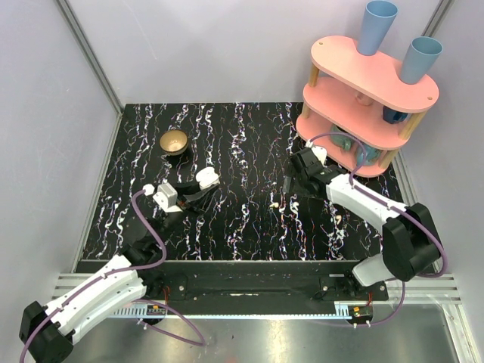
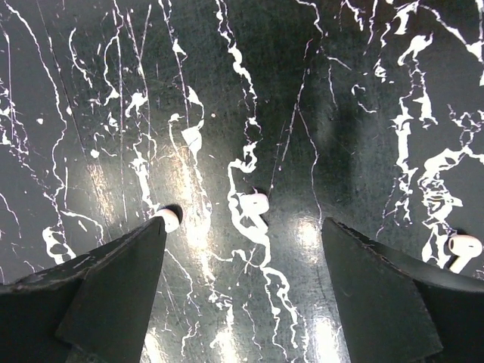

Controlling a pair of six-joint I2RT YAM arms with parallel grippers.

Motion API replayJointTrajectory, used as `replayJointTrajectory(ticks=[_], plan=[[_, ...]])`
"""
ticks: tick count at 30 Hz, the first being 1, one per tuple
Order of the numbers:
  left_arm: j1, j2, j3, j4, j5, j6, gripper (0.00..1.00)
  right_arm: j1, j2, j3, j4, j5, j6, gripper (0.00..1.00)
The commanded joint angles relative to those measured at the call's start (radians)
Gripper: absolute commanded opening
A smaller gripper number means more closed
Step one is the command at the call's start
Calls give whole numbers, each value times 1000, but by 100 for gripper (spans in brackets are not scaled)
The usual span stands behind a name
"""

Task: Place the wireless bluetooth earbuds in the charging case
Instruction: Pick up the left earbud from the center of the board.

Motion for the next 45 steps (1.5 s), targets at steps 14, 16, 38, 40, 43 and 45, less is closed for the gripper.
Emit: replayJointTrajectory(ticks=[14, 16, 38, 40, 43, 45], plan=[[6, -9, 20, 47, -16, 22, 0, -6, 130, 26, -4, -46, 3, 66], [6, -7, 24, 47, -13, 22, 0, -6, 147, 29, -3, -41, 5, 62], [4, -6, 13, 50, -25, 27, 0, -6, 222, 35, 45, -53, -4, 50], [4, -4, 13, 50, -28, 27, 0, -6, 228, 32, 51, -55, -3, 50], [6, -3, 13, 50, -28, 28, 0, -6, 231, 30, 57, -50, -4, 50], [6, 0, 11, 48, -30, 30, 0, -6, 238, 32, 58, -46, -1, 49]])
